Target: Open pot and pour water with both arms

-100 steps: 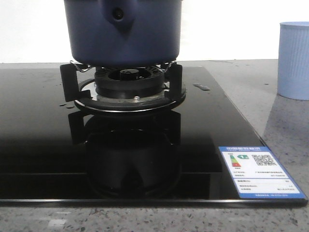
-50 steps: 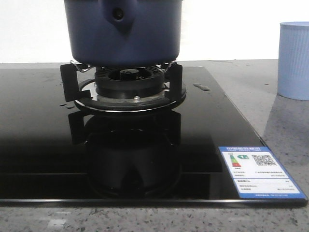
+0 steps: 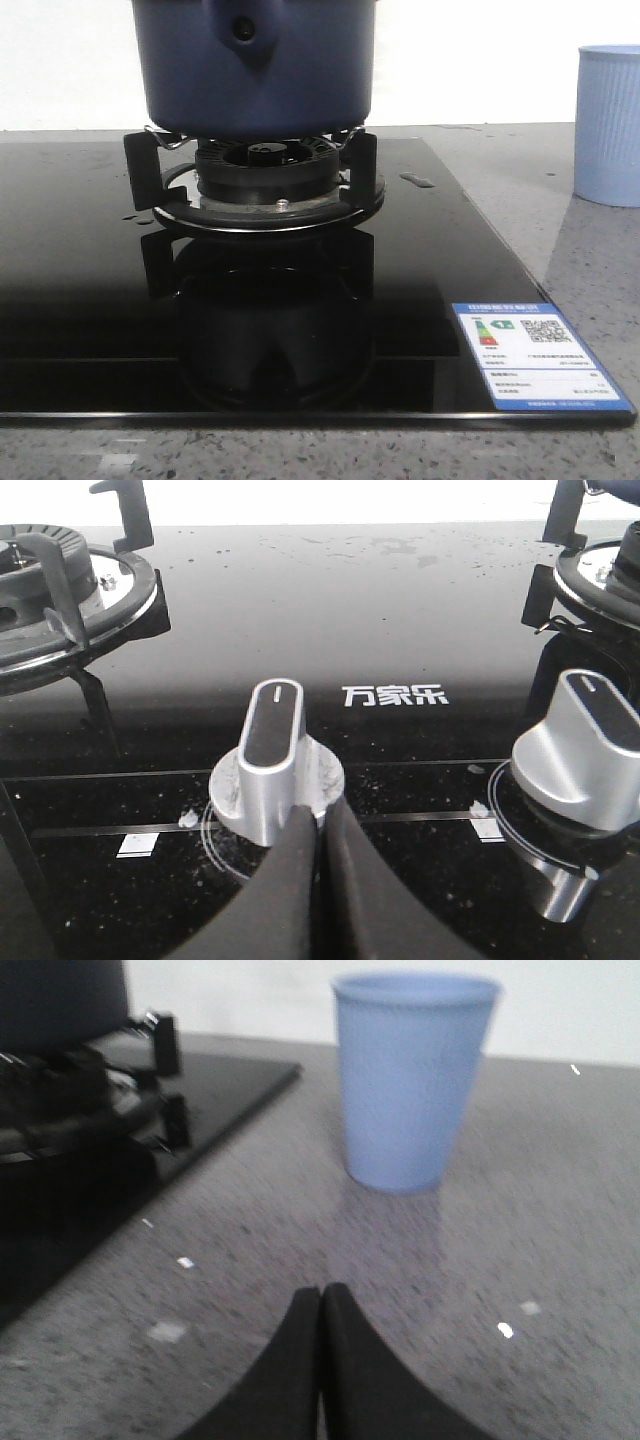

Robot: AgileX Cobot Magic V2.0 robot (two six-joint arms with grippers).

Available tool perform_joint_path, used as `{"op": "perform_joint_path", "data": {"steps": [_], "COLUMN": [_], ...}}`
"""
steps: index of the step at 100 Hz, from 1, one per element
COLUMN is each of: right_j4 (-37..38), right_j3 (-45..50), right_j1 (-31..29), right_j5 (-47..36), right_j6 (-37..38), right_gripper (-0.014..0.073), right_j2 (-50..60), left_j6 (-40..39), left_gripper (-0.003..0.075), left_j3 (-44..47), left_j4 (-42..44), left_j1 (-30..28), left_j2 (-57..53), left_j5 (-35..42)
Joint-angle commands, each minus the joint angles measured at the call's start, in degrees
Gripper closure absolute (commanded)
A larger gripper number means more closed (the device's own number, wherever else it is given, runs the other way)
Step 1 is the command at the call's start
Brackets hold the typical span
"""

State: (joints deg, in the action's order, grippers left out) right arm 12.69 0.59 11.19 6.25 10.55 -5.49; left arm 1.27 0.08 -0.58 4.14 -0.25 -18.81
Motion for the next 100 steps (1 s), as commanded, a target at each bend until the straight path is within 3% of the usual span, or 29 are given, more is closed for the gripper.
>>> {"op": "perform_joint_path", "data": {"steps": [1,32,100], "right_j4": [-0.44,-1.04,-0.55], "right_j3": [1.56,1.44,1.44], "right_j1": [-1.86,-2.29,-2.54], "right_j5": [-6.25,11.82,12.09], "right_j6": [-0.4,-0.4,-0.4], "right_gripper": [0.0668,0.0668,0.0668], "right_j2": [-0.63,6.99,7.04], "left_j6": [-0.61,-0.61,-0.61], "left_gripper": [0.0739,0.0739,0.0739], "left_j3": [1.88,1.88,1.88], "left_j4": [-0.64,-0.64,-0.64], "left_j1": [0.01,0.01,0.01], "left_j2": [-1.48,-1.48,-1.48], "left_j5": [2.45,2.45,2.45]}}
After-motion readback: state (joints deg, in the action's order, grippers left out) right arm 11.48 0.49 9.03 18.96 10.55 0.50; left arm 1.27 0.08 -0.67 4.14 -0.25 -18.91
